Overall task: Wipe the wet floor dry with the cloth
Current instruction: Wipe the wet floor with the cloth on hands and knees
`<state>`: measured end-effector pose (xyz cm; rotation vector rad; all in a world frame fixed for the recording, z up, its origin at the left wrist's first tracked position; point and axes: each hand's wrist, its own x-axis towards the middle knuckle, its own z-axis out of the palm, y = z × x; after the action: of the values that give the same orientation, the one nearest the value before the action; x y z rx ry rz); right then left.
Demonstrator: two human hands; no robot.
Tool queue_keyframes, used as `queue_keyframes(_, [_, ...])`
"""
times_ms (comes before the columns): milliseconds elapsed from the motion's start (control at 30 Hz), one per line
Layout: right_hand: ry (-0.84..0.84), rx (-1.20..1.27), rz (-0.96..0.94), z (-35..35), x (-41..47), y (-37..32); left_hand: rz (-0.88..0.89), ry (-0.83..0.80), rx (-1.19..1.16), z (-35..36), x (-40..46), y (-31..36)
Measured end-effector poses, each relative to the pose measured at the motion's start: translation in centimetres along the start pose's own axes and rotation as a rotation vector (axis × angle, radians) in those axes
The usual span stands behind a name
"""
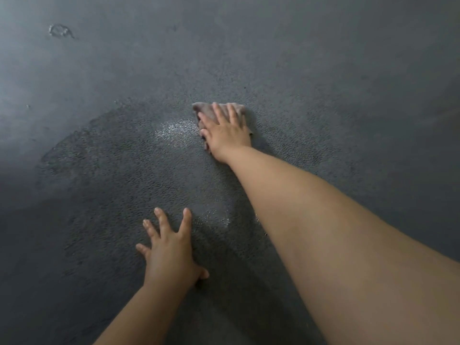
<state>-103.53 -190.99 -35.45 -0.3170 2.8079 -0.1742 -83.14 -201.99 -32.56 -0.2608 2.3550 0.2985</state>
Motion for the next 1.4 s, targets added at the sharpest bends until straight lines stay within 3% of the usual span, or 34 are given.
queue_keyframes(267, [0.032, 0.022, 0.557, -1.9, -3.7, 18.5, 0.001, 0.027, 0.025, -0.1, 0.0, 0.1])
queue_keyframes(400, [0.021, 0.167, 0.841, -2.2, -5.2, 20.1, -0.01, 0.024, 0.021, -0.1, 0.1, 0.2])
queue_keyframes(500, [0.045, 0.158, 0.756, -1.9, -3.1, 15.7, -0.013, 0.018, 0.013, -0.1, 0.1, 0.4])
queue_keyframes(700, [0.023, -0.076, -0.052, 2.2, -5.1, 1.7, -0.006, 0.007, -0.005, -0.3, 0.0, 0.2])
queue_keyframes(833, [-0.015, -0.058, -0.231, 2.5, -7.8, 1.4, -0.008, -0.001, -0.024, -0.2, 0.1, 0.0])
queue_keyframes(967, [0.022, -0.07, -0.053, 1.5, -7.7, 8.2, 0.004, 0.014, -0.038, -0.1, 0.0, -0.2])
queue_keyframes(1200, [0.153, -0.044, 0.556, 1.0, -11.3, 20.2, 0.012, 0.028, -0.018, -0.1, 0.0, 0.0])
queue_keyframes(1300, [0.175, 0.032, 0.729, 1.5, -11.8, 18.7, 0.008, 0.025, -0.017, -0.2, 0.1, 0.3])
queue_keyframes(1400, [0.25, 0.108, 0.639, 2.9, -12.4, 12.7, 0.004, 0.021, -0.01, -0.2, 0.1, 0.4])
